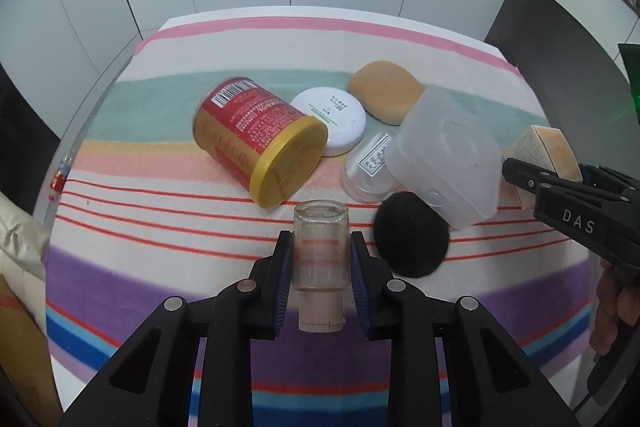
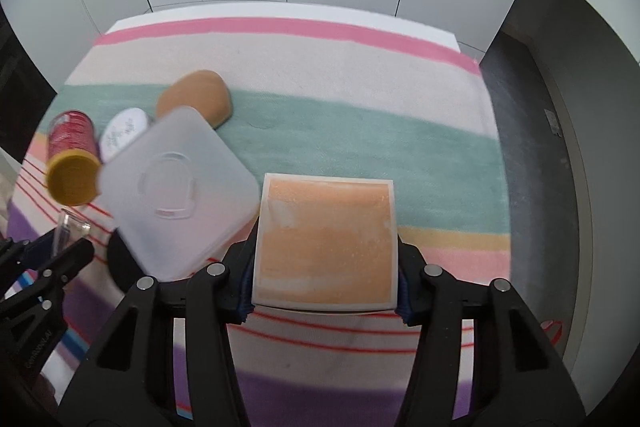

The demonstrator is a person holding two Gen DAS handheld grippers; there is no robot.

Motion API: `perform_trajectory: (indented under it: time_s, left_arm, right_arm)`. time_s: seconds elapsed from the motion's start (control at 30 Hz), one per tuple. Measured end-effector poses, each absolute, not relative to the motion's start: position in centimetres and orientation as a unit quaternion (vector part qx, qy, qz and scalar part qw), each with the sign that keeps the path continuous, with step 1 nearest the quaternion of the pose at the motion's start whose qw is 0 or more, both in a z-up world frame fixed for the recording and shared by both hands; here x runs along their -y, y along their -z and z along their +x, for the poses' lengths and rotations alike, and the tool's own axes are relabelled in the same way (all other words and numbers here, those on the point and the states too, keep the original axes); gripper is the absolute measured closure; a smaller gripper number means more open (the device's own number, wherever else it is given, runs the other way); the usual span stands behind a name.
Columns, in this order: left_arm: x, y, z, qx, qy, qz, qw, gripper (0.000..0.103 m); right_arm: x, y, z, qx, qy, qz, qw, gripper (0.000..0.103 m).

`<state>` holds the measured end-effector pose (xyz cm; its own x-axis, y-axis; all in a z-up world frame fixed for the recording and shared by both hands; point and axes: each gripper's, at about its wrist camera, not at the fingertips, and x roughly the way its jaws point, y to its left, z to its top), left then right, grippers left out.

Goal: Organize objects
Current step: 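Grasp the glass bottle with the left tool while the right tool grasps the peach box, then carry the bottle and peach box over the cardboard box with both tools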

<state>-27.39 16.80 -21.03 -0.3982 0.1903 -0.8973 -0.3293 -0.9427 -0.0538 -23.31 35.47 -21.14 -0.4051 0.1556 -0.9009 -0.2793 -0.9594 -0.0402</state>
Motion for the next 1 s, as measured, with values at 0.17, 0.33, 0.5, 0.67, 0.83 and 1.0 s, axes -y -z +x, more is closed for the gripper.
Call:
perform_trajectory:
  time_s: [0.17, 0.33, 0.5, 0.67, 0.83, 1.0]
  left_arm:
    - [-16.4, 17.6, -26.6, -0.057, -0.841, -0.519, 0.141, 0.076]
    - [-15.3, 13.6, -25.1, -0.049, -0.849, -0.504, 0.147, 0.076]
    - [-13.4, 9.5, -23.3, -0.031, -0.857, -0.495, 0.138, 0.076]
    - [-10.6, 5.8, -21.9, -0.023, -0.87, -0.477, 0.121, 0.076]
    - [-6.8, 2.4, -19.7, -0.017, -0.888, -0.448, 0.101, 0.076]
    - [-2.6, 0.7, -17.4, -0.008, -0.896, -0.438, 0.078, 0.076]
  right_arm:
    - [-33.8, 18.0, -22.3, -0.053, -0.837, -0.533, 0.113, 0.049]
    - [-32.0, 15.1, -21.6, -0.053, -0.84, -0.533, 0.089, 0.049]
    - [-29.5, 11.6, -20.1, -0.048, -0.851, -0.518, 0.077, 0.049]
    - [-26.2, 8.5, -18.5, -0.036, -0.861, -0.503, 0.058, 0.049]
    - [-22.7, 5.4, -17.2, -0.035, -0.874, -0.484, 0.024, 0.049]
    - [-18.5, 3.2, -16.1, 0.006, -0.883, -0.469, 0.0, 0.049]
